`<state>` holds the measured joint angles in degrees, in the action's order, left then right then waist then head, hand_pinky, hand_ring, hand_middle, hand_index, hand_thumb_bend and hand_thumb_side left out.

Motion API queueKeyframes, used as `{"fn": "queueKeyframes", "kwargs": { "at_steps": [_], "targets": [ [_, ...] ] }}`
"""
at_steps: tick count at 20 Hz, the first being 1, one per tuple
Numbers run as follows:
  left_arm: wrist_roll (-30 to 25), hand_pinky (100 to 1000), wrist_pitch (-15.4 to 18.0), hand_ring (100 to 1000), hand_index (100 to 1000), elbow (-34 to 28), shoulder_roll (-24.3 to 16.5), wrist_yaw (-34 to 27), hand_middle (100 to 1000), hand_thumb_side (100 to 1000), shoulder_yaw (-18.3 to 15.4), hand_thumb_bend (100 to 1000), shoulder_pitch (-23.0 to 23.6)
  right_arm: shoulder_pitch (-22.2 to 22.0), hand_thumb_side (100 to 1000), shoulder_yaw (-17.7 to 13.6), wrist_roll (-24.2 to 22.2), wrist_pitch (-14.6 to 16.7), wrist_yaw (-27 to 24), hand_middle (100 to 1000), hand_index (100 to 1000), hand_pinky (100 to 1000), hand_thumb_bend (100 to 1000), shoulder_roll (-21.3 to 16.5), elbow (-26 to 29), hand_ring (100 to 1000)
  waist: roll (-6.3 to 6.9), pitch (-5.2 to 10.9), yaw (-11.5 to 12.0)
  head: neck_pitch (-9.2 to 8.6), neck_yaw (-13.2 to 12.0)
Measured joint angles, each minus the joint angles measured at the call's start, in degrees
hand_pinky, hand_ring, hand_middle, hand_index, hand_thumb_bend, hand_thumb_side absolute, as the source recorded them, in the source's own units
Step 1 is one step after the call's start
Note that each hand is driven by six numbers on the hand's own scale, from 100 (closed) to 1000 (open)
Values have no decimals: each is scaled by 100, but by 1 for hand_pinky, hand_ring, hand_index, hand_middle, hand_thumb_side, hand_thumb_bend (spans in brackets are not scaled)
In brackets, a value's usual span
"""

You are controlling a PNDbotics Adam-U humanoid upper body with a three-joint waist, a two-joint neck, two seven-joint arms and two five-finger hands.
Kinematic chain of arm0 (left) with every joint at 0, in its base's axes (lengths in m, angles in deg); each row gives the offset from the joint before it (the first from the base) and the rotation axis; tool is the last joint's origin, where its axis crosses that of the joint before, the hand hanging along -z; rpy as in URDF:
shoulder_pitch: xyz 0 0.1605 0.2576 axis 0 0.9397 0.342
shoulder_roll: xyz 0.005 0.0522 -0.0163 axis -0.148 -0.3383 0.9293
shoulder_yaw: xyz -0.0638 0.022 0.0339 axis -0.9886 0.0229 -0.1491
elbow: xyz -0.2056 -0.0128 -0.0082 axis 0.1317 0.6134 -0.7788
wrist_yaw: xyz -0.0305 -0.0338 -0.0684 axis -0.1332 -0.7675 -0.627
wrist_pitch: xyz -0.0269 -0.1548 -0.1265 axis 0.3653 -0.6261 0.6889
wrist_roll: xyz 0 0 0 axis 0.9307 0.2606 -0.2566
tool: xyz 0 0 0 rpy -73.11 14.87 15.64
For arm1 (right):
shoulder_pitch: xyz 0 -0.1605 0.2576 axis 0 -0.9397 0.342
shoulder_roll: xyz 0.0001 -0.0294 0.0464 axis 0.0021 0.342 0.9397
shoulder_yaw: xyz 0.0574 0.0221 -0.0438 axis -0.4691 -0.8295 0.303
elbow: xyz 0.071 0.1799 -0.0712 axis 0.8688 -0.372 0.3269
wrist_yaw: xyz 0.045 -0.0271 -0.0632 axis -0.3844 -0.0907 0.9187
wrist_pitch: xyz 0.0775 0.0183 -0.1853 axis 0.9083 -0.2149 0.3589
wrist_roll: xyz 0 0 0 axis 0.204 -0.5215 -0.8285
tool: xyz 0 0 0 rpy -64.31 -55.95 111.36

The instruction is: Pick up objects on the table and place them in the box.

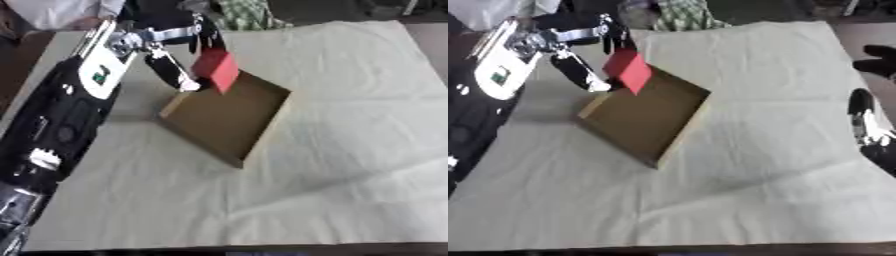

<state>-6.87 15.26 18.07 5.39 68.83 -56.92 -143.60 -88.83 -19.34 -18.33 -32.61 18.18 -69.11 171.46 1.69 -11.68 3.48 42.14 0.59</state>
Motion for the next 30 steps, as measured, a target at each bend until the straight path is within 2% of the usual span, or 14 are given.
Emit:
{"fn": "queueKeyframes", "kwargs": {
  "at_steps": [10,17,18,21,23,25,26,28,30],
  "targets": [
    [647,571,28,623,710,615,349,980,592,100,-91,211,88,55,868,9,-39,9,-62,856,808,881,100,12,0,803,-2,-47,-80,-66,-17],
    [955,610,99,678,777,905,501,1552,641,107,-135,434,160,97,868,9,-58,-6,-102,856,808,880,100,67,0,802,-20,-81,-130,-107,-26],
    [978,628,121,710,803,923,502,1655,666,114,-136,519,160,97,868,9,-59,-7,-103,856,807,880,100,68,0,802,-18,-82,-130,-107,-27],
    [1015,648,182,740,837,977,505,2006,704,140,-136,569,161,97,868,9,-66,-3,-106,856,807,880,100,81,0,802,-14,-82,-130,-107,-30],
    [1030,661,220,759,856,1016,537,2178,725,190,-137,618,163,97,868,9,-70,0,-106,855,807,880,100,95,0,802,-10,-82,-130,-107,-30],
    [1029,704,254,802,893,1061,547,2297,767,263,-142,703,164,96,868,9,-71,-1,-106,855,807,880,100,105,0,801,-1,-82,-127,-107,-28],
    [1023,743,270,838,916,1082,547,2336,796,333,-144,781,164,96,868,9,-71,-1,-106,855,807,880,100,105,0,801,0,-82,-125,-107,-25],
    [985,767,308,857,927,1111,547,2401,806,369,-148,838,164,96,868,9,-72,-2,-106,855,807,880,100,105,0,801,0,-82,-111,-105,-16],
    [943,767,342,857,927,1113,547,2466,806,369,-161,838,164,96,868,9,-74,-4,-106,855,807,880,100,105,0,801,0,-82,-104,-102,-9]
  ]
}}
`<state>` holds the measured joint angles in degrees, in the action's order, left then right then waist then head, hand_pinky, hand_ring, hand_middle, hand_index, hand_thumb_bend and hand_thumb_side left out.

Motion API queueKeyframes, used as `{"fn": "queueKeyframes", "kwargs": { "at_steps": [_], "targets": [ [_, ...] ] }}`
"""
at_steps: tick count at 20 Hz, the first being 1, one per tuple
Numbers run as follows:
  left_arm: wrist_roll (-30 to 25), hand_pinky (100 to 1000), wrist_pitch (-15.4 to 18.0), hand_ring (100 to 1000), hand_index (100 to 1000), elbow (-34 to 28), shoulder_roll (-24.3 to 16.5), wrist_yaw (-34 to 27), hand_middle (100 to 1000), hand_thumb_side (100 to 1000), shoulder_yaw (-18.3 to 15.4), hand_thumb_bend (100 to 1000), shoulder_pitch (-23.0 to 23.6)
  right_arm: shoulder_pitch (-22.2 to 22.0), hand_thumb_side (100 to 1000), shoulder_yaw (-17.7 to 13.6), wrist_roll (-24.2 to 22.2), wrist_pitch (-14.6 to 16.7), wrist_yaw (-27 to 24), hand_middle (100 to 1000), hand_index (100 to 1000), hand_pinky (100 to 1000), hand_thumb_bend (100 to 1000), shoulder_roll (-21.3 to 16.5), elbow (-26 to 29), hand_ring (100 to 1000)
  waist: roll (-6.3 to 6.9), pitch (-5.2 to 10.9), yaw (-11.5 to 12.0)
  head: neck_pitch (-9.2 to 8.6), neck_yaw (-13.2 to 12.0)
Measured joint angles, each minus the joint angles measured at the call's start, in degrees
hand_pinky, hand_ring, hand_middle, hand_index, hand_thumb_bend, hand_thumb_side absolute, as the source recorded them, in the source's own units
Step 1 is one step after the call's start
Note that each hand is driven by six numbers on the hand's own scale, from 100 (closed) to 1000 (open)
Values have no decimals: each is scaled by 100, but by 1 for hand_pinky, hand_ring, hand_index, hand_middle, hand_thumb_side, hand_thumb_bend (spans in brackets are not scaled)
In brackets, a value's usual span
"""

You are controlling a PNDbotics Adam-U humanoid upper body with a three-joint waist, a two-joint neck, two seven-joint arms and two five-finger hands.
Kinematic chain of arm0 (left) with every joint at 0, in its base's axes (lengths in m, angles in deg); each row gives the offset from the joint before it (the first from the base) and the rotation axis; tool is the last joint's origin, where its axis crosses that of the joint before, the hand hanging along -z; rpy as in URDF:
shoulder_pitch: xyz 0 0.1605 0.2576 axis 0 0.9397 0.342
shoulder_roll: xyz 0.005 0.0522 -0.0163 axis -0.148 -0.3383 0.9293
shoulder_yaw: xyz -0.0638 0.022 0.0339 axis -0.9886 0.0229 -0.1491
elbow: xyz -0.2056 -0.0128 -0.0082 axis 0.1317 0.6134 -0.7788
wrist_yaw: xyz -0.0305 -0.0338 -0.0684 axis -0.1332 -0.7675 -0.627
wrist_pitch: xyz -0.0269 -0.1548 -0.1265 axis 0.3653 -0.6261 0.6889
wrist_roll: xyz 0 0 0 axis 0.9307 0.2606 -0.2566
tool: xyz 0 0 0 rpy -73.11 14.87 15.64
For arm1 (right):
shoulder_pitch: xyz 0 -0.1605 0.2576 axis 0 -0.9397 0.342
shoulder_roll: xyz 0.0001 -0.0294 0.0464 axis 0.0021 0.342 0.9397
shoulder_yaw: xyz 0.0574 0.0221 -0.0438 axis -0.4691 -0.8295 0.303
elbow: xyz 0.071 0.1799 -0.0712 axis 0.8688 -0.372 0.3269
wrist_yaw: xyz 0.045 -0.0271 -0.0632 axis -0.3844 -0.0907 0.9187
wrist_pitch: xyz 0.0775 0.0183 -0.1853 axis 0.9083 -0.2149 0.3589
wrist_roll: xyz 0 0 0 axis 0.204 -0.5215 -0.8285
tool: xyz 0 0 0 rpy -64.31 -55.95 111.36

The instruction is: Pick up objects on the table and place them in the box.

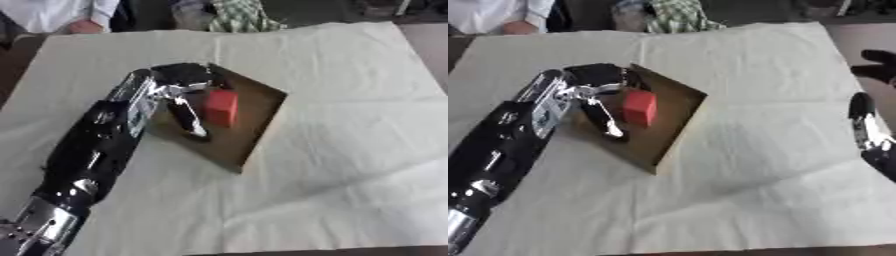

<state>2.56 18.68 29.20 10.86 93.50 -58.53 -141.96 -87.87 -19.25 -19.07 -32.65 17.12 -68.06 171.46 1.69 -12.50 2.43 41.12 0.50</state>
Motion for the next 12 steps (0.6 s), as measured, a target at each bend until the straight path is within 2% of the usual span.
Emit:
{"fn": "queueKeyframes", "kwargs": {
  "at_steps": [1,2,3,7,12],
  "targets": [
    [-18,767,10,857,927,0,0,29,806,369,-13,838,0,0,868,0,-2,-2,0,855,807,880,100,0,0,801,0,0,0,1,3],
    [-31,799,18,887,948,0,0,45,826,432,-17,916,0,0,868,0,-4,-4,0,855,807,880,100,0,0,801,0,0,0,1,8],
    [-37,796,21,884,945,-3,0,67,822,443,-20,910,-1,-1,868,0,-6,-5,0,855,807,880,100,0,0,801,0,1,6,3,10],
    [49,784,-35,869,935,-177,-9,109,808,449,-71,829,-2,-4,868,0,-11,-9,-1,855,807,880,100,0,0,800,-4,15,45,5,17],
    [225,766,-136,847,917,-577,-59,-154,786,448,-140,730,-5,-6,868,0,-29,-11,-5,855,807,880,100,0,0,801,-14,28,76,6,28]
  ]
}}
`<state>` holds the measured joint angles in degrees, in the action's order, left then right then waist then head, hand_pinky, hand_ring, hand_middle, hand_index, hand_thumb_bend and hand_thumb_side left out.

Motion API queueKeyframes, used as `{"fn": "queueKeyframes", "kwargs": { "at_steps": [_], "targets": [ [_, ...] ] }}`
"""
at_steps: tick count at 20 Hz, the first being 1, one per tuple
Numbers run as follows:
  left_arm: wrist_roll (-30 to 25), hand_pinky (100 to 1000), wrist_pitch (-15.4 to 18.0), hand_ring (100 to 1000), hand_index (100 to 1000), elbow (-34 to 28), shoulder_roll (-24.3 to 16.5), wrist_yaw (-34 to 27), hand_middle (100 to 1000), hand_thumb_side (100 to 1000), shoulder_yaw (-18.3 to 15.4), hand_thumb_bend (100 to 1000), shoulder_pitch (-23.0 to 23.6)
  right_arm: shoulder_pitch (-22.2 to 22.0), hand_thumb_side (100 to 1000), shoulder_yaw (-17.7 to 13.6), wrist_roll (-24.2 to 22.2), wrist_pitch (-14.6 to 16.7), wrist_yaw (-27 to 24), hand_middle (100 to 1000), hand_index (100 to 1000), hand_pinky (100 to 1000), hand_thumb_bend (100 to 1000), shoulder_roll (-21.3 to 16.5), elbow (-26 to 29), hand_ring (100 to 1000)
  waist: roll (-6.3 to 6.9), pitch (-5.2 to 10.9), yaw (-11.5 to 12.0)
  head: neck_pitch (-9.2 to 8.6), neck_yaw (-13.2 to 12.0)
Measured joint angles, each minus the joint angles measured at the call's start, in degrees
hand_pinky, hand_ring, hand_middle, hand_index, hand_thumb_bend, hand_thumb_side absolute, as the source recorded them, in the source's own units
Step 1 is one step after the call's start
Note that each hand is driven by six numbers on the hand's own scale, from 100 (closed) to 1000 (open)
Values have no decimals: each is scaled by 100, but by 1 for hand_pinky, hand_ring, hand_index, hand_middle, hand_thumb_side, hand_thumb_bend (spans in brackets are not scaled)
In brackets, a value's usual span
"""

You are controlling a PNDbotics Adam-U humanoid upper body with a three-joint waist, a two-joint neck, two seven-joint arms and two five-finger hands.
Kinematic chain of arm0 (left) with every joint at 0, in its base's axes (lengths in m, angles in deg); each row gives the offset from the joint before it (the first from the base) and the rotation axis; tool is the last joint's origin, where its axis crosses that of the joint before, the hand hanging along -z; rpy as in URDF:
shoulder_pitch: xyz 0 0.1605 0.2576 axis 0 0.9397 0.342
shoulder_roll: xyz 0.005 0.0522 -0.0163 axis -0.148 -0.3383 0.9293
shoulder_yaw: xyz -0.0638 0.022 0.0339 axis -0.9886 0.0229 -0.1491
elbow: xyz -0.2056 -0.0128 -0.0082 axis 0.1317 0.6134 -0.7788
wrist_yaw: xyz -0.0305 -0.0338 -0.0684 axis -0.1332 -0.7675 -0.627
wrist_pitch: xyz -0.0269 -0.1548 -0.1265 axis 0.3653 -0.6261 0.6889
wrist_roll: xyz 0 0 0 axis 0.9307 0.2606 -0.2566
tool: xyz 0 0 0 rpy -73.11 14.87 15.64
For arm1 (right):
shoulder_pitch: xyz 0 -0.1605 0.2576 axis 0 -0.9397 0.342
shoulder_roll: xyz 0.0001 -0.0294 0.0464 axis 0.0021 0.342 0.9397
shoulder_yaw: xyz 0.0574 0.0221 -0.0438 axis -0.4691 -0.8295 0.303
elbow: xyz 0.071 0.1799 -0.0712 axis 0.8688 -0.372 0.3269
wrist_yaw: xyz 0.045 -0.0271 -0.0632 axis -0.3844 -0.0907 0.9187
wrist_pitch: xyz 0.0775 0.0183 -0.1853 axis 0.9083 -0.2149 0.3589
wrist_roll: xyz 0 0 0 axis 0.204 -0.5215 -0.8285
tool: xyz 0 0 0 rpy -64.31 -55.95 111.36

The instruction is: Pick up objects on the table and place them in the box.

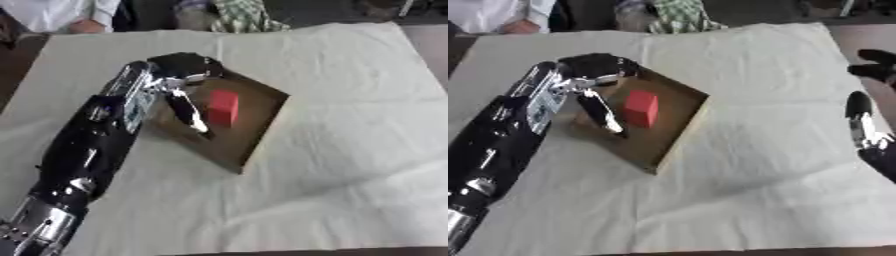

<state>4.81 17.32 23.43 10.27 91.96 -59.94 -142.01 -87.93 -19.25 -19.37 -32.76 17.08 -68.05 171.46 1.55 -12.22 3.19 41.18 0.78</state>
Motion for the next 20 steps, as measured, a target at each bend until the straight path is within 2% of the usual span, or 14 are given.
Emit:
{"fn": "queueKeyframes", "kwargs": {
  "at_steps": [10,14,16,20],
  "targets": [
    [27,747,-319,821,888,-1062,-233,-872,756,435,-159,555,3,-51,865,-2,-3,2,-1,856,808,881,100,0,0,802,-12,82,45,3,43],
    [144,731,-445,803,870,-1588,-482,-1214,737,476,-197,416,107,-102,864,-20,7,4,0,857,809,881,100,-2,0,803,-8,111,90,12,78],
    [271,729,-532,798,876,-1862,-634,-1390,742,545,-231,383,200,-121,863,-40,27,6,2,857,809,882,100,-5,0,804,-5,126,122,32,98],
    [614,728,-681,787,873,-2457,-962,-1757,735,571,-264,366,492,-147,863,-59,60,10,9,858,810,882,100,-20,0,804,-21,133,162,48,146]
  ]
}}
